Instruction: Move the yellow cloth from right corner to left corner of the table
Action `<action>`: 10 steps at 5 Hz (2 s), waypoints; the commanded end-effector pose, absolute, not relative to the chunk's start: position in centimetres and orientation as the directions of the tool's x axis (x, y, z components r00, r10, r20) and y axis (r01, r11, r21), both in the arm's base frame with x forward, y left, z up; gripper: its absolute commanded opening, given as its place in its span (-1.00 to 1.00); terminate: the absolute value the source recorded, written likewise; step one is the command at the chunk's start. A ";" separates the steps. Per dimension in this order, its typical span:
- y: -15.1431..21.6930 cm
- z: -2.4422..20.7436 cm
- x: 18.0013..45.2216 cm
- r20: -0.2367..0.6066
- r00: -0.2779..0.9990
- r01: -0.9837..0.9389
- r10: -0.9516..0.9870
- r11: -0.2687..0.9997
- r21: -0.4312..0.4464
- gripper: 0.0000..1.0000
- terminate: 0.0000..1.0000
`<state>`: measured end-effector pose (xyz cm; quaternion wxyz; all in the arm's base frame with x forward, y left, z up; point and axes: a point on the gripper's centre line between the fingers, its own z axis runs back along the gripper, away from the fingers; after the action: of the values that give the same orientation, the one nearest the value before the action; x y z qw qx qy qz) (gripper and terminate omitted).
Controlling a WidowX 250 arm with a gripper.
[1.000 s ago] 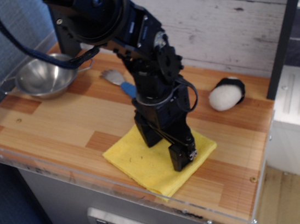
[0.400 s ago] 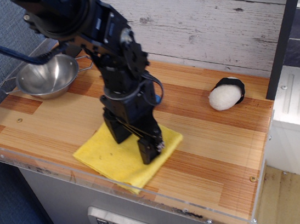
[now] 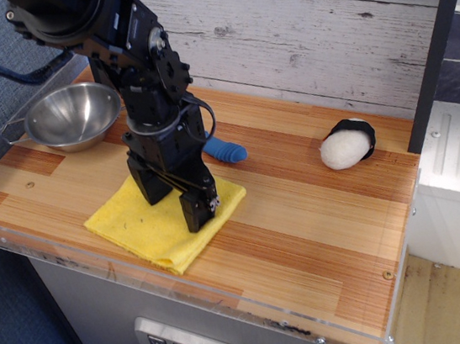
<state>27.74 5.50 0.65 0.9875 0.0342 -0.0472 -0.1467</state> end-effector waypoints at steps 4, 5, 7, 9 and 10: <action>16.6 3.6 25.9 0.013 0.984 0.168 -0.176 0.958 0.234 1.00 -1.00; 16.0 3.7 26.1 0.021 0.983 0.174 -0.184 0.958 0.227 1.00 -1.00; 15.2 5.3 26.7 0.068 0.978 0.178 -0.198 0.958 0.224 1.00 -1.00; 14.4 10.1 26.6 0.172 0.967 0.139 -0.189 0.953 0.267 1.00 -1.00; 13.1 12.1 25.2 0.248 0.946 0.127 -0.211 0.941 0.315 1.00 -1.00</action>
<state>25.83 13.28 11.01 0.9786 0.1389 -0.1270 -0.0829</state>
